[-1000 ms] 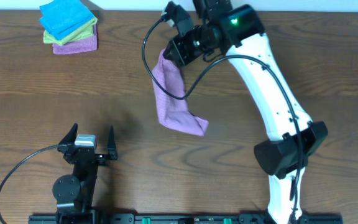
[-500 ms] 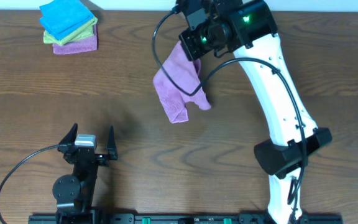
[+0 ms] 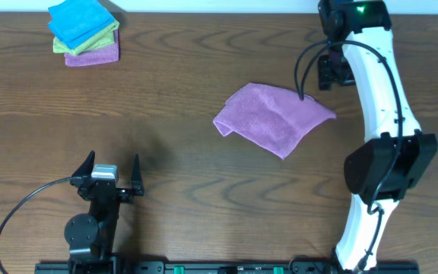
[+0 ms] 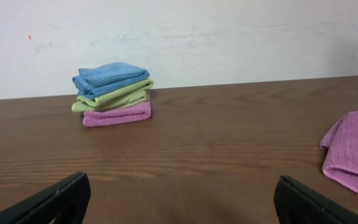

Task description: Fold the cloth

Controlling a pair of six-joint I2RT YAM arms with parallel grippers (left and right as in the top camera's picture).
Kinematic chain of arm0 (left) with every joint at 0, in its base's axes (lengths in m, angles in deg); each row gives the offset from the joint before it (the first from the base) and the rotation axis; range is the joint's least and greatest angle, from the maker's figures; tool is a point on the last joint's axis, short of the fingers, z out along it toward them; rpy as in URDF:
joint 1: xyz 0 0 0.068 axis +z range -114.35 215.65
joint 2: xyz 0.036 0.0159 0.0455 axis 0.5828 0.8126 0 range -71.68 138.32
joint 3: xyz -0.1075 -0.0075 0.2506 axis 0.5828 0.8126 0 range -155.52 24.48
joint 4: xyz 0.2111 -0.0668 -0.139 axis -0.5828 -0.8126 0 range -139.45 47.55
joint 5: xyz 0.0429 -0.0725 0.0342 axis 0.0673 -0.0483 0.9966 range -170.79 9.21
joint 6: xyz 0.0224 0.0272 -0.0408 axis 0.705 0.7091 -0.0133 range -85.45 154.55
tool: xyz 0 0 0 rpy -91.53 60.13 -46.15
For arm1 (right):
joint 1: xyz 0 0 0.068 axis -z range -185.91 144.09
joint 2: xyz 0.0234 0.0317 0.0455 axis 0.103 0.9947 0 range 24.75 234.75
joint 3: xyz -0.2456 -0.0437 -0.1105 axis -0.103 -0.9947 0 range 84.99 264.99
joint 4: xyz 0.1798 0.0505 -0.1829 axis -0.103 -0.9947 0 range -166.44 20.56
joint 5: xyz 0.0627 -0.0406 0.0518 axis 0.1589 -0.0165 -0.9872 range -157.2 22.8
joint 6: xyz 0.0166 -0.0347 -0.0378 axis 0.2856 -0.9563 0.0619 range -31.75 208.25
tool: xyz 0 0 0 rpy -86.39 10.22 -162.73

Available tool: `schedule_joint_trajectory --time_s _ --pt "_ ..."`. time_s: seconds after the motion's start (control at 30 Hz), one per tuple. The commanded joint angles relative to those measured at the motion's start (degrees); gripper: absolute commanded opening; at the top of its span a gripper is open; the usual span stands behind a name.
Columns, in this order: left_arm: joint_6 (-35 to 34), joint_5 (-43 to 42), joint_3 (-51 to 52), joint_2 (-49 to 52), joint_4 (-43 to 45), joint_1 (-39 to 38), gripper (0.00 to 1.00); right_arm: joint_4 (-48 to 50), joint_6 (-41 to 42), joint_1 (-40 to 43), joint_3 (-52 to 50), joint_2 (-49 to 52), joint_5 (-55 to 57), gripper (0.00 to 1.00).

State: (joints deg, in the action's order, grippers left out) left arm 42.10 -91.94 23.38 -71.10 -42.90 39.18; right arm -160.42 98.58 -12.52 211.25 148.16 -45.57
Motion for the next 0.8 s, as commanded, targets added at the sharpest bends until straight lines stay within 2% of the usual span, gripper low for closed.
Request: schedule_joint_trajectory --time_s 0.0,0.07,0.13,0.27,0.4,0.43,0.53,0.77 --pt "0.37 -0.28 0.83 -0.37 -2.73 -0.17 0.95 -0.04 2.45 -0.74 0.37 0.24 -2.6 0.97" --pt "0.39 -0.28 0.83 -0.37 -2.73 -0.17 0.95 -0.02 0.57 -0.94 0.37 0.24 -5.75 0.94" --pt "0.39 -0.28 0.83 -0.37 -2.73 -0.17 0.95 0.2 -2.54 -1.62 0.37 0.24 -11.15 0.85" --pt "0.37 -0.28 0.83 -0.37 -2.73 -0.2 0.95 0.37 -10.67 -2.97 0.28 0.24 -24.94 0.64" --pt "0.39 -0.28 0.83 -0.37 -2.73 -0.17 0.95 2.51 -14.25 -5.35 -2.84 0.24 -27.3 0.48" --pt "0.39 -0.28 0.83 -0.37 -2.73 -0.17 0.95 3.58 -14.58 -5.9 -4.76 0.24 -27.76 0.41" --pt "0.37 -0.31 0.83 -0.37 -2.73 -0.2 0.96 5.86 -17.25 -6.97 -10.03 0.24 -31.34 0.33" --pt "0.39 -0.28 0.83 -0.37 -2.73 -0.2 0.95 8.72 -17.86 -8.44 -17.14 -4.7 -33.14 0.41"
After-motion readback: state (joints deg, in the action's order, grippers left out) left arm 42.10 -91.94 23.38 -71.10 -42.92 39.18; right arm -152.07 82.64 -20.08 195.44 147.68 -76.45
